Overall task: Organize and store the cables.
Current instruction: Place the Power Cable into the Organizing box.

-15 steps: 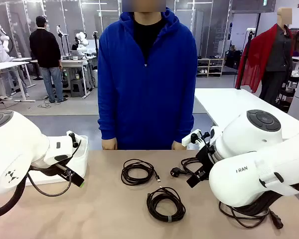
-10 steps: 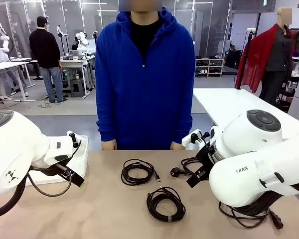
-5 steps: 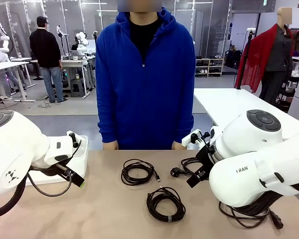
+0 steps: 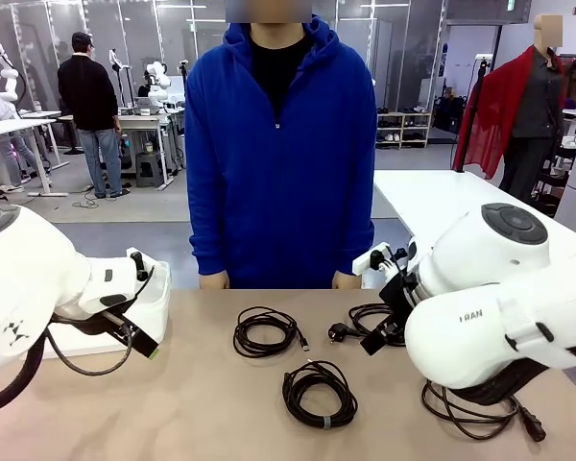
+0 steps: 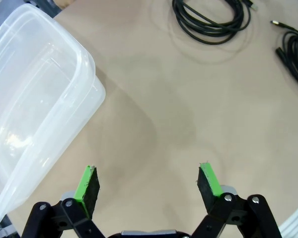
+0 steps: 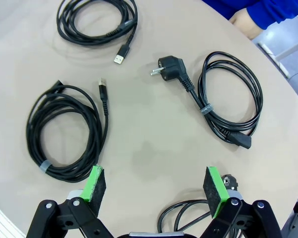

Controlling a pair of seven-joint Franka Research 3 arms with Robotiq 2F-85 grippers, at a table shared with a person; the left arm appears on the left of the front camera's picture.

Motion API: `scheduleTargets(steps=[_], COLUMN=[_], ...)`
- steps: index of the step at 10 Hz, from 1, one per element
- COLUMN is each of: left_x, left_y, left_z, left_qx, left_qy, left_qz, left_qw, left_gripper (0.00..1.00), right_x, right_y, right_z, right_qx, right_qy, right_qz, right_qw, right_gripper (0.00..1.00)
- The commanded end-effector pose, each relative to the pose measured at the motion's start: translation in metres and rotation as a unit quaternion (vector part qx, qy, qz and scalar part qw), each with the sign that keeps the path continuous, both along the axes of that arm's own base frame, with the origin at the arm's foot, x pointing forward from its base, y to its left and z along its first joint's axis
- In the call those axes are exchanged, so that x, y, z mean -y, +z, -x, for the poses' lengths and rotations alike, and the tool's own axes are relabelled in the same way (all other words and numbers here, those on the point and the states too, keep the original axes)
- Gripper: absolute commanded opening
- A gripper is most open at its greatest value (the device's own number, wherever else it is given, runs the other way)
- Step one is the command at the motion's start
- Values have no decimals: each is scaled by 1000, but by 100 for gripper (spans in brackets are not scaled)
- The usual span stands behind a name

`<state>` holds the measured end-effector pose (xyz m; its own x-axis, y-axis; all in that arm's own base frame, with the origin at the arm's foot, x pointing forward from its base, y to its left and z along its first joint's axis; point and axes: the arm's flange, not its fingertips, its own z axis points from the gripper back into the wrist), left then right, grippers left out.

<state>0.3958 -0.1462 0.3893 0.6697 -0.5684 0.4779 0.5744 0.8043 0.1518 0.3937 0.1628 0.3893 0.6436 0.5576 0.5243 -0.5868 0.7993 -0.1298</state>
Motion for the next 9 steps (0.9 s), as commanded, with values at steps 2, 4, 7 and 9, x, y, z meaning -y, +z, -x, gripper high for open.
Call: scheduleTargets(steps=[2, 4, 7, 9], left_x=[-24, -41, -88, -115], left_y=[41, 63, 94, 109], left_z=[28, 42, 76, 89], left_qx=[-17, 0, 29, 42], left_qy=[-51, -80, -142, -109], left_qz=[-6, 15, 38, 26], left_qw=[999, 997, 989, 993], left_gripper=[100, 100, 100, 100], right_x=[30, 53, 108, 139], right_y=[42, 76, 117, 132], right_z=[3, 13, 28, 41], right_qx=[-15, -22, -4, 1], right_qy=[31, 66, 104, 125], right_qz=[-28, -49, -74, -90], right_qw=[999, 996, 992, 988], right_gripper=[100, 100, 100, 100])
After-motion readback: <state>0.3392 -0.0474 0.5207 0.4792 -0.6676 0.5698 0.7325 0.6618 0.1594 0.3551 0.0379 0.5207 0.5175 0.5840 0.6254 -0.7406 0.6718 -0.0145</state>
